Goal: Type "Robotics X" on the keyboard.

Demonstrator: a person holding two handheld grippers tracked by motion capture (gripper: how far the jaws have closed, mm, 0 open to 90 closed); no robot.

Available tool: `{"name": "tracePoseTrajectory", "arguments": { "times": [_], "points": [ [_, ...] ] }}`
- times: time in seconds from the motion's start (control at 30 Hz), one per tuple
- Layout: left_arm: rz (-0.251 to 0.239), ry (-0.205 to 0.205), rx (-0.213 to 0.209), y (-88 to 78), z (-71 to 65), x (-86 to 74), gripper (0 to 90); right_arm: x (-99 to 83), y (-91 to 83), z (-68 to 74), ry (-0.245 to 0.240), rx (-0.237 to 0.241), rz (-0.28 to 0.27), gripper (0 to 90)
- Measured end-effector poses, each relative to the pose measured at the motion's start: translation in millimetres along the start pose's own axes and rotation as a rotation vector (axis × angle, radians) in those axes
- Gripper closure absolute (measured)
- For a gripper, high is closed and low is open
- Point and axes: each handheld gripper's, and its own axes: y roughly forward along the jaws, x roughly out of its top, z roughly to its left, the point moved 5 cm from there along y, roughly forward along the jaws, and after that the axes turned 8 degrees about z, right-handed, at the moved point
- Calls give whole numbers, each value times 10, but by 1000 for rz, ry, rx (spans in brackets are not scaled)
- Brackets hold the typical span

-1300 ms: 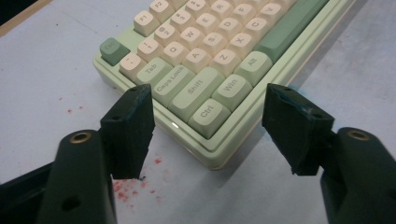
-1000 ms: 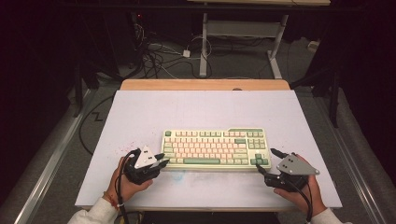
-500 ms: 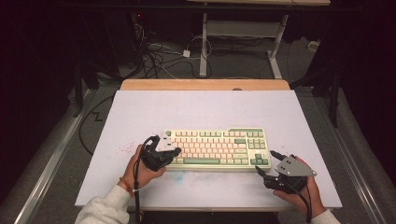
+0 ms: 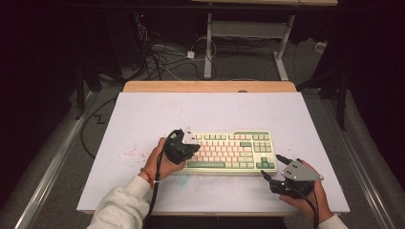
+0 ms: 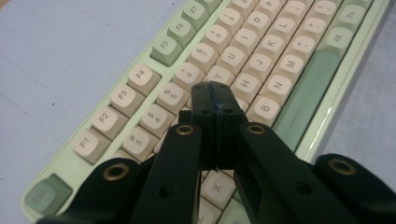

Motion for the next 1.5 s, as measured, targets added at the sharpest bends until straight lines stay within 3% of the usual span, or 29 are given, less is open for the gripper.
{"name": "tracePoseTrajectory", "arguments": {
  "times": [0.1,0.3,0.43,0.8,1.37,1.5],
  "points": [
    [28,19,9,77,0,51,873,1,9,8,-8,4,3,298],
    [37,26,18,166,6,133,873,-3,26,30,-20,12,13,300],
    [51,25,31,208,22,141,872,-7,27,38,-21,20,13,301],
    [72,30,18,263,37,134,873,-11,40,52,-33,18,24,302],
    [-50,27,55,-41,78,101,792,-17,43,50,-32,28,30,301],
    [-71,24,66,-98,73,77,707,-21,46,47,-34,28,33,301]
  ]
}}
